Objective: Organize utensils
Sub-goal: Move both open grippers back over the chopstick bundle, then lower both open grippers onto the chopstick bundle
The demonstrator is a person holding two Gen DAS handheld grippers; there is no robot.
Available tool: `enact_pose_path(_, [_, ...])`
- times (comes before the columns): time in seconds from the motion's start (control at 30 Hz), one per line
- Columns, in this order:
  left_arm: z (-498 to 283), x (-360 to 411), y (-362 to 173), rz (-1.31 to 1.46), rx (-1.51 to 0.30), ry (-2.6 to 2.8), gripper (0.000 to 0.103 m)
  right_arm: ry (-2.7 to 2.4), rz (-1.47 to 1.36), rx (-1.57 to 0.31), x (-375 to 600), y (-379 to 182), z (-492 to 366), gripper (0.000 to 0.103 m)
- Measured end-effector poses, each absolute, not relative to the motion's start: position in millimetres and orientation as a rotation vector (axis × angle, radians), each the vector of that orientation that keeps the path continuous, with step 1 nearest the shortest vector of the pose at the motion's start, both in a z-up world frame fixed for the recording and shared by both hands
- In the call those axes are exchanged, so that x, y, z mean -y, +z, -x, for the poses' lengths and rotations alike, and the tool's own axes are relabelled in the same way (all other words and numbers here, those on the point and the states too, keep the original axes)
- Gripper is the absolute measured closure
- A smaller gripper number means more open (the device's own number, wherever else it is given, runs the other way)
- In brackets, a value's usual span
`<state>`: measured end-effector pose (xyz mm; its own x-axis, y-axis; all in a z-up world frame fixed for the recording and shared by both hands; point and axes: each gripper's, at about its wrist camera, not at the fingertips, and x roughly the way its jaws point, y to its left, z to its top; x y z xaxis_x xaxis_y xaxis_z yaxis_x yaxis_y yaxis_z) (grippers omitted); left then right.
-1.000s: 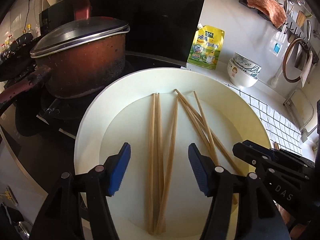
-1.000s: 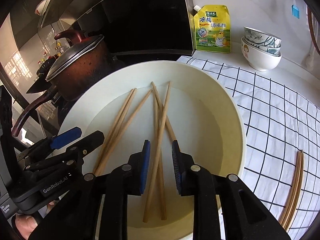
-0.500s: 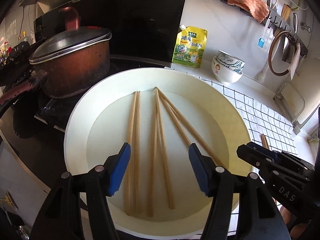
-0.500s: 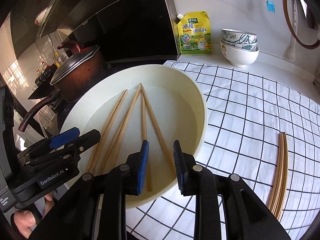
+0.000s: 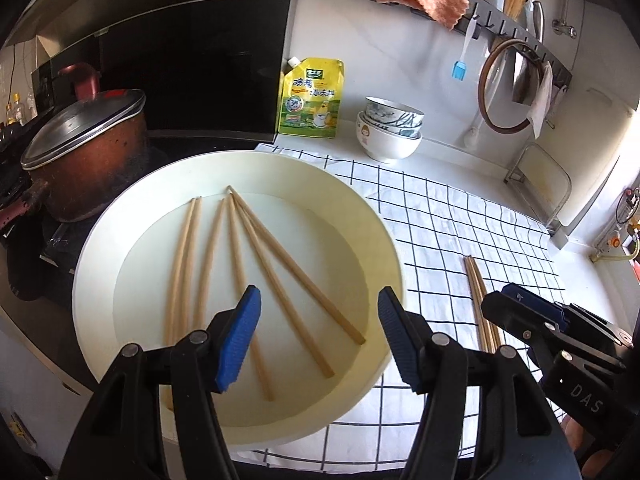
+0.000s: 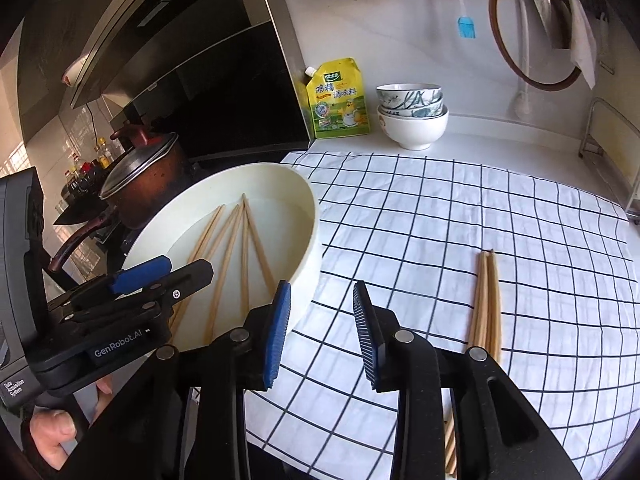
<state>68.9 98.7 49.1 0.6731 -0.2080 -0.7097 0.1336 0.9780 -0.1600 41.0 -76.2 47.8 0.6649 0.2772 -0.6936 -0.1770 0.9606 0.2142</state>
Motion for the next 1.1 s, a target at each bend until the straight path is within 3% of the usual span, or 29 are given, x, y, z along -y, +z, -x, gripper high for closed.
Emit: enact_pose_path(1.1, [-45.8,39.8,19.0,-0.010,-0.905,-0.336,0.038,0.067,-0.253,-0.858,220.5,-2.4,-5.9,0.067])
